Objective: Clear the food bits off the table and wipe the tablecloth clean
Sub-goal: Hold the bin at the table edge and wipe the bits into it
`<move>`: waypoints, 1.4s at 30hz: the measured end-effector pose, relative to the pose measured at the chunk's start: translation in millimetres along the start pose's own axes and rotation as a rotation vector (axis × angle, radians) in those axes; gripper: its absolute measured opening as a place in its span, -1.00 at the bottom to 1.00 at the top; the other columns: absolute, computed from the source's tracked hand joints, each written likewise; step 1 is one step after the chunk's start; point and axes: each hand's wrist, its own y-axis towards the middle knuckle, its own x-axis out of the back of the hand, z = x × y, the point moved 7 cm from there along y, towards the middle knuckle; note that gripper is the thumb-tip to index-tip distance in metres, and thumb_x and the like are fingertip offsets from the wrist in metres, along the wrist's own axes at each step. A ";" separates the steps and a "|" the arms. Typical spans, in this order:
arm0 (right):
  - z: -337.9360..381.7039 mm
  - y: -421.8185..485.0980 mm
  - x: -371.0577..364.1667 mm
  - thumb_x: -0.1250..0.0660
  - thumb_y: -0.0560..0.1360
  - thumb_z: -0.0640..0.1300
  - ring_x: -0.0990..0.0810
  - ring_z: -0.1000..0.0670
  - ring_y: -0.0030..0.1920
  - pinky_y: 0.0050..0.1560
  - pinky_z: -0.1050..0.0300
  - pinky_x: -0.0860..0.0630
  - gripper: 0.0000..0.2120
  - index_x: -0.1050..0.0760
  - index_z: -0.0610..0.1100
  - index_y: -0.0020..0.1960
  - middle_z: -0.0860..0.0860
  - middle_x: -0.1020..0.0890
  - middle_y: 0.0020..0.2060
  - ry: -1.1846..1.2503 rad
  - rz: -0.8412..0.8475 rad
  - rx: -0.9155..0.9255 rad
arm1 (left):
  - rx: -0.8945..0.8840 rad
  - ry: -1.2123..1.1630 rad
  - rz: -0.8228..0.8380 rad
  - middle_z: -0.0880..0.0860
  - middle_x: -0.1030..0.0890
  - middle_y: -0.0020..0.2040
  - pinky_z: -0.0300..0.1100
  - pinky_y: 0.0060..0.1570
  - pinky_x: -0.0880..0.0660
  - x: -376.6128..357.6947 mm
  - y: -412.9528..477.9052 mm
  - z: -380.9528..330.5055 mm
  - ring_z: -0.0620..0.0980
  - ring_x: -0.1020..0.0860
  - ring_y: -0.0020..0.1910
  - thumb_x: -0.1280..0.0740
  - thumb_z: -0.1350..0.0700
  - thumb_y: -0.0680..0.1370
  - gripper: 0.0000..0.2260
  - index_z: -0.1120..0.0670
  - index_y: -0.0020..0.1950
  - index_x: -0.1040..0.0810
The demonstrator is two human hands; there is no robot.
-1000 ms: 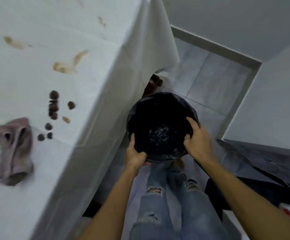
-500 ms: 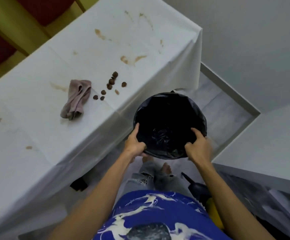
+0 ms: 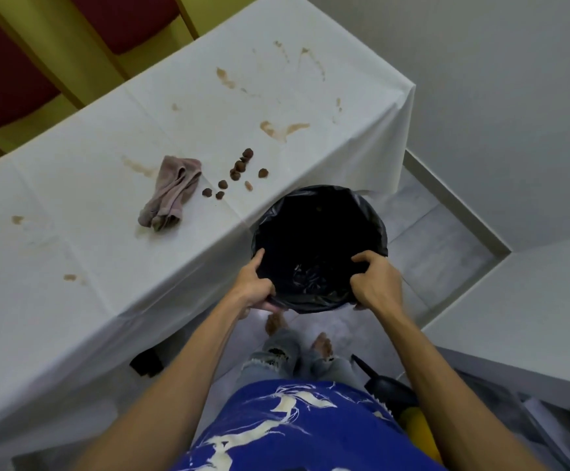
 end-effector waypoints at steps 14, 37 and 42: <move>22.8 -0.2 -30.6 -0.20 0.37 -0.38 -0.65 -0.16 -0.27 -0.22 -0.10 -0.68 -0.56 -0.57 0.03 0.09 -0.05 -0.60 -0.11 0.062 -0.072 -0.036 | -0.139 0.527 -0.021 0.09 -0.42 0.47 -0.13 0.10 -0.52 44.5 16.3 -22.8 0.02 -0.53 0.18 -0.25 0.25 0.56 -0.50 -0.03 0.50 -0.40; 22.0 8.7 -50.3 -0.26 0.49 -0.33 -0.67 -0.10 -0.37 -0.27 -0.11 -0.68 -0.66 -0.59 0.02 0.13 0.08 -0.60 -0.21 0.056 -0.136 0.006 | -0.344 0.705 -0.785 0.21 -0.35 0.34 0.07 0.28 -0.33 189.4 44.2 -130.9 0.22 -0.34 0.32 -0.36 0.16 0.50 -0.42 0.04 0.48 -0.25; 23.2 8.4 -51.3 -0.26 0.53 -0.35 -0.67 -0.08 -0.41 -0.32 -0.09 -0.68 -0.68 -0.57 -0.04 0.18 0.05 -0.58 -0.24 0.064 -0.149 -0.014 | -0.401 0.692 -0.813 0.21 -0.43 0.29 0.04 0.19 -0.40 201.2 47.0 -144.1 0.21 -0.39 0.29 -0.27 0.25 0.56 -0.51 0.03 0.48 -0.34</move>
